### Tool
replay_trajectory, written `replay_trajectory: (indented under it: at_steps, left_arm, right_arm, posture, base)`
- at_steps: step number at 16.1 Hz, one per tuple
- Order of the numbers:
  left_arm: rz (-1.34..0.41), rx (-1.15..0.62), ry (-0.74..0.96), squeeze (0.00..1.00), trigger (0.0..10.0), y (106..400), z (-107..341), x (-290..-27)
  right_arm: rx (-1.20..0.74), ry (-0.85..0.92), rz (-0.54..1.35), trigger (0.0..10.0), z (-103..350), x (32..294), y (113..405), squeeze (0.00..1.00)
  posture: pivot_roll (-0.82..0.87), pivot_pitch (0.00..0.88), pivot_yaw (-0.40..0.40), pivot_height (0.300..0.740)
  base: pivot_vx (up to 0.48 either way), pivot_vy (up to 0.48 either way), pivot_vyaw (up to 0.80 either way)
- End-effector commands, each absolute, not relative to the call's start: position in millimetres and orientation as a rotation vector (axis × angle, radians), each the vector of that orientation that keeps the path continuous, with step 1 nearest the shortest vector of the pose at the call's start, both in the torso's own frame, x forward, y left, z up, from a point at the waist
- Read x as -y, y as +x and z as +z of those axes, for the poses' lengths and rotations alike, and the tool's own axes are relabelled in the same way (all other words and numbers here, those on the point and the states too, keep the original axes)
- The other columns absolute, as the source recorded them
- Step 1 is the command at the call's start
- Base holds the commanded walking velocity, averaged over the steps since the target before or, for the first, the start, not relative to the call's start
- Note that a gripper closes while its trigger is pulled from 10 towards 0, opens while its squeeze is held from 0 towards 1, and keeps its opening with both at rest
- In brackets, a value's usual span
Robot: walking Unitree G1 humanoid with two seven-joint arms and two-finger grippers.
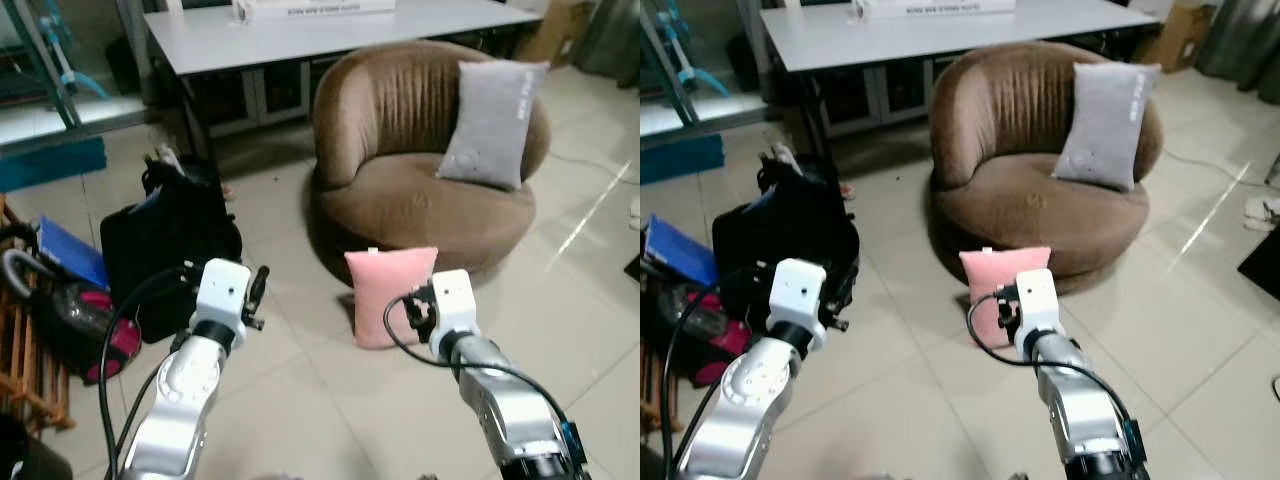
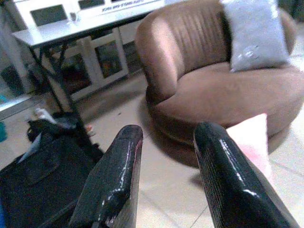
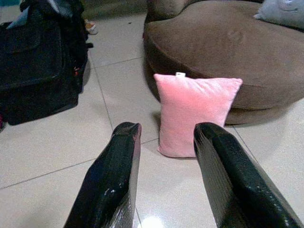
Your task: Move the pillow to the sofa from floor
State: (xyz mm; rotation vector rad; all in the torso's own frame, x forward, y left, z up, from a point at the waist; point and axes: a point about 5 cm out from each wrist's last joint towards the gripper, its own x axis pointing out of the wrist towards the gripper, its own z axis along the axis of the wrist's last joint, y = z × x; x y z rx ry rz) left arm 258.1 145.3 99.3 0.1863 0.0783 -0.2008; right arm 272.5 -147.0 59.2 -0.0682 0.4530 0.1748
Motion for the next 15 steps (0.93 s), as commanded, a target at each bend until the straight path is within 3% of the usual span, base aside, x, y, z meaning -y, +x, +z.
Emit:
replay_trajectory:
  at_steps: [1,3,15]
  left_arm:
    - [-0.216,-0.055,0.186,0.0,10.0,260.0,103.8,-142.7]
    - [-0.214,-0.05,0.183,0.0,10.0,260.3,105.1,-143.3]
    - [-0.213,-0.05,0.181,0.0,10.0,261.5,104.7,-144.0]
  right_arm:
    - [-0.439,-0.063,0.158,10.0,61.9,151.6,274.5,0.0]
    - [-0.439,-0.065,0.157,10.0,61.7,151.7,275.0,0.0]
    - [-0.436,-0.087,0.161,10.0,61.5,151.9,276.9,0.0]
  posture:
    - [0.07,0.0,0.0,0.74]
    - [0.07,0.0,0.001,0.74]
    - [0.07,0.0,0.001,0.74]
  base:
    - [0.33,0.0,-0.68]
    - [0.33,0.0,-0.58]
    - [0.327,0.0,0.0]
